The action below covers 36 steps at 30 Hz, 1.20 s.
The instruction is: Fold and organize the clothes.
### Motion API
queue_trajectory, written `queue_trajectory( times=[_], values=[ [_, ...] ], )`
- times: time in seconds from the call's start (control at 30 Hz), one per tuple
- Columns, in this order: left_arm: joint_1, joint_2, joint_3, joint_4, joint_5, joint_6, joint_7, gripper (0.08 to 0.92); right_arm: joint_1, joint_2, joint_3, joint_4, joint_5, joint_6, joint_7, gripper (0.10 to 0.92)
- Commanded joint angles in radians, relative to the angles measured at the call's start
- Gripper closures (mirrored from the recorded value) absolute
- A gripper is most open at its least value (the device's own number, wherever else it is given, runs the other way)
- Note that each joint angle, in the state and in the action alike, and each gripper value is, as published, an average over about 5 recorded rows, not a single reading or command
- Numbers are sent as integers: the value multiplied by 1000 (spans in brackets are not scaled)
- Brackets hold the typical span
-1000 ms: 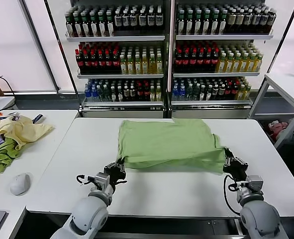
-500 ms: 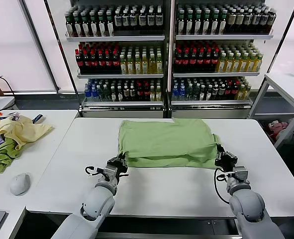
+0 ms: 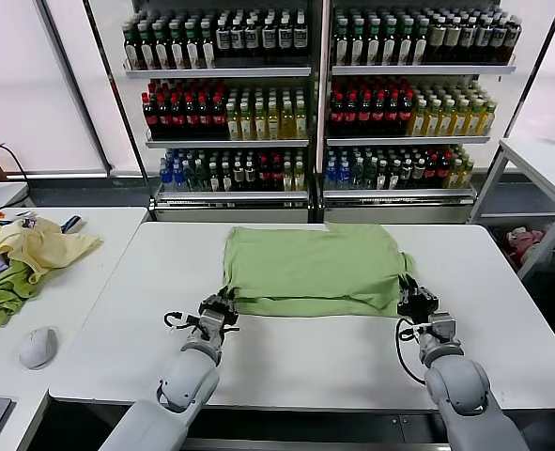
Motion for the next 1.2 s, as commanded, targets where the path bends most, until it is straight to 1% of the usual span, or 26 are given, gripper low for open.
queue_trajectory(
  times=[0.03, 0.2, 0.33, 0.4, 0.5, 0.63, 0.73, 0.83, 1.2],
  values=[
    [78, 7, -33, -72, -23, 6, -9, 597, -71, 1, 67, 65, 43, -16, -2, 479],
    [68, 8, -44, -38, -93, 22, -16, 450, -99, -2, 100, 57, 81, -38, 12, 332],
    [32, -1, -44, 6, -138, 35, -24, 337, -89, -4, 93, 29, 106, -66, 21, 235],
    [14, -6, -43, 26, -157, 42, -29, 277, -78, -3, 77, 20, 106, -74, 26, 211],
    [-3, -12, -41, 45, -178, 51, -34, 208, -60, 3, 50, 13, 99, -83, 31, 204],
    [-15, -11, -38, 54, -196, 54, -34, 180, -34, 11, 23, -22, 97, -97, 39, 218],
    [-15, -8, -36, 52, -206, 54, -32, 180, -23, 12, 6, -45, 120, -117, 48, 283],
    [-10, -5, -33, 48, -209, 54, -29, 224, -20, 12, -6, -54, 144, -137, 52, 369],
    [8, 1, -30, 31, -232, 53, -17, 542, -21, 10, -12, -55, 192, -155, 47, 680]
  ],
)
